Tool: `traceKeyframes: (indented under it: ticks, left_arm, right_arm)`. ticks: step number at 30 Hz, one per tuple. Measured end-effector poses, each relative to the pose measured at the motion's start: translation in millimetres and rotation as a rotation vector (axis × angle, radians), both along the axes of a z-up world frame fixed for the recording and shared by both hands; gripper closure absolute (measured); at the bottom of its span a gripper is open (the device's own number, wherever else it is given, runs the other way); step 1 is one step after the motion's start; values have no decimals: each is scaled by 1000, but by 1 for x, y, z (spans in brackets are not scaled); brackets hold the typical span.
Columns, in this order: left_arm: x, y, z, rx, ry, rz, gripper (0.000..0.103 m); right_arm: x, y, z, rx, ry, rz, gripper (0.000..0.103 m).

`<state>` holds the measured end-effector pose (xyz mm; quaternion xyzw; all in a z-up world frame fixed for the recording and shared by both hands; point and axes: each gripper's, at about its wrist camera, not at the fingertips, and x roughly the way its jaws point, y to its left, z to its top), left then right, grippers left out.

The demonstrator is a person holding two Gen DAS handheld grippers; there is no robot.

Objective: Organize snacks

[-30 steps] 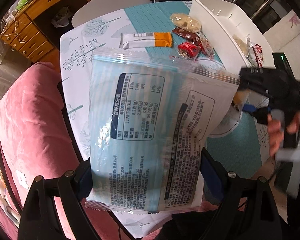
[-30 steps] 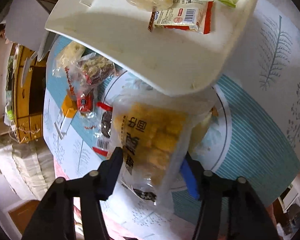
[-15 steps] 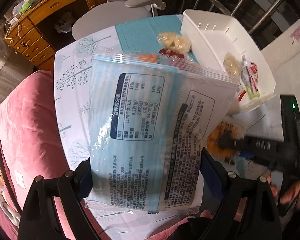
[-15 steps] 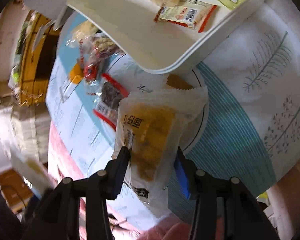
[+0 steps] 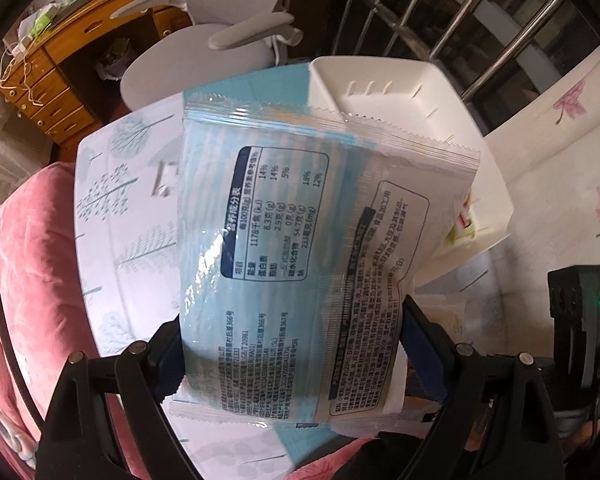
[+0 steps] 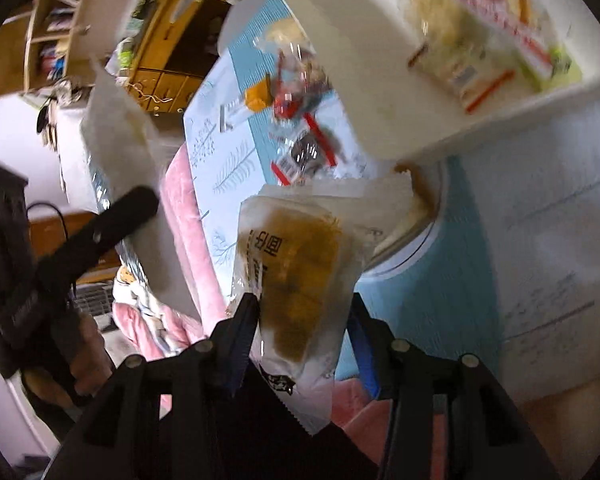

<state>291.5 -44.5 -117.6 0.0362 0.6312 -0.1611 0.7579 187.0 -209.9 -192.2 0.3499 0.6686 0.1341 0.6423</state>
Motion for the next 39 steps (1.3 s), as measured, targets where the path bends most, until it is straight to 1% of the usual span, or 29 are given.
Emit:
traceKeyframes:
  ticks: [1,2,4,5,7,10,13,20,22,23,24,25,27,29,32,36,37,39]
  left_arm:
    - [2,-7,1,-7,-3,0,12]
    - [3,-13,2,-13,-6,2,12]
    - [7,-23,3,-26,-11,0,12]
    - [9,-29,3,-32,-13,-2,12]
    - [14,-42,2,-38,-13,-1,12]
    - [23,-62,-2,-57,-2,-3,12]
    - [30,-83,-9,-77,12,-15,12]
    - [47,-123,-32,-114,51,-34,12]
    - [52,-132,-38,-119,52,-21,10]
    - [53,-133,-40,-123,51,-10,10]
    - [55,-134,-41,-131,51,1,6]
    - [56,-135,-41,-138,53,6,4]
    - [55,-133,-40,-150,52,11,4]
    - [55,-129,-40,-136,47,14,4]
    - [53,-119,-36,-145,32,0,4]
    - [44,-95,-31,-169,11,10,4]
    - [41,-88,-30,-172,7,11,4]
    - [36,-76,-28,-176,-4,3,4]
  right_arm:
    - [1,-7,6,-9,-32,5,62]
    - [2,-12,10,-11,-53,2,68]
    - [5,-26,19,16,-111,-13,76]
    - [6,-35,22,21,-134,-20,102]
    - [10,-48,26,10,-162,-24,103]
    - [14,-62,28,-10,-166,-21,103]
    - [17,-74,24,-22,-154,-18,103]
    - [17,-100,19,-85,-118,-20,103]
    - [17,-105,17,-101,-109,-22,103]
    - [16,-107,16,-111,-104,-22,103]
    - [15,-109,15,-120,-99,-21,103]
    - [15,-110,15,-130,-95,-20,102]
    - [13,-111,14,-155,-88,-20,99]
    - [12,-112,14,-170,-81,-23,99]
    - [10,-108,12,-186,-74,-25,99]
    - [5,-101,6,-226,-64,-25,99]
    - [4,-98,4,-241,-63,-28,98]
    - [0,-93,1,-262,-69,-34,90]
